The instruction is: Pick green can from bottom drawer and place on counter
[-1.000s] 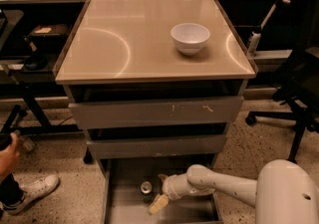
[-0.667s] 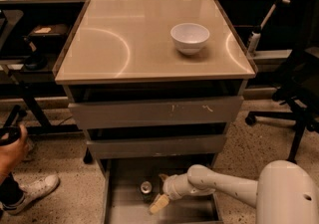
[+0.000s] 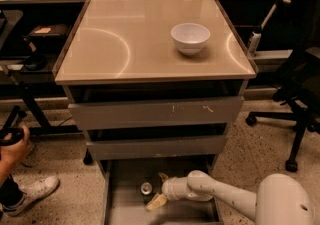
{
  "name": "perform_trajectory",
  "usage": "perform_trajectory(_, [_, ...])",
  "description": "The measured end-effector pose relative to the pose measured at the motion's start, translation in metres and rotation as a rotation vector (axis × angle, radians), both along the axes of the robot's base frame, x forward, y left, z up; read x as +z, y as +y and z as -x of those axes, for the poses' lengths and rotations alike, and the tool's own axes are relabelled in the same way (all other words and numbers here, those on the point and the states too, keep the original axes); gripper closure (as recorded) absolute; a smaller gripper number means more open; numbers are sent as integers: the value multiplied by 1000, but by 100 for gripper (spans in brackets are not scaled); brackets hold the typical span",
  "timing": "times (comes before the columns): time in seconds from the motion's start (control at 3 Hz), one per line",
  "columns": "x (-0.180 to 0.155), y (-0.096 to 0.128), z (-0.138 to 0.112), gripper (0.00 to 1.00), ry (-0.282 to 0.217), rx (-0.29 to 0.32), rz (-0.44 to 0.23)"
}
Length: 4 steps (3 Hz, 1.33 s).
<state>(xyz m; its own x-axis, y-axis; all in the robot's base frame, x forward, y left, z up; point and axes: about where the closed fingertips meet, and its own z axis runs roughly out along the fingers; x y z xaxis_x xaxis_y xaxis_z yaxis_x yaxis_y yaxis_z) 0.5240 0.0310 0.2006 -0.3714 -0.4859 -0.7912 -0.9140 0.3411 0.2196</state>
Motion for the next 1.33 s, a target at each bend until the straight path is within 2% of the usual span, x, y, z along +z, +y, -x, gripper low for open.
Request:
perform_trajectory(0.67, [-19,13,-16,0,-17,-46,-58])
perform_trajectory(1.33, [-20,20,-2,0,-14,-66,-109])
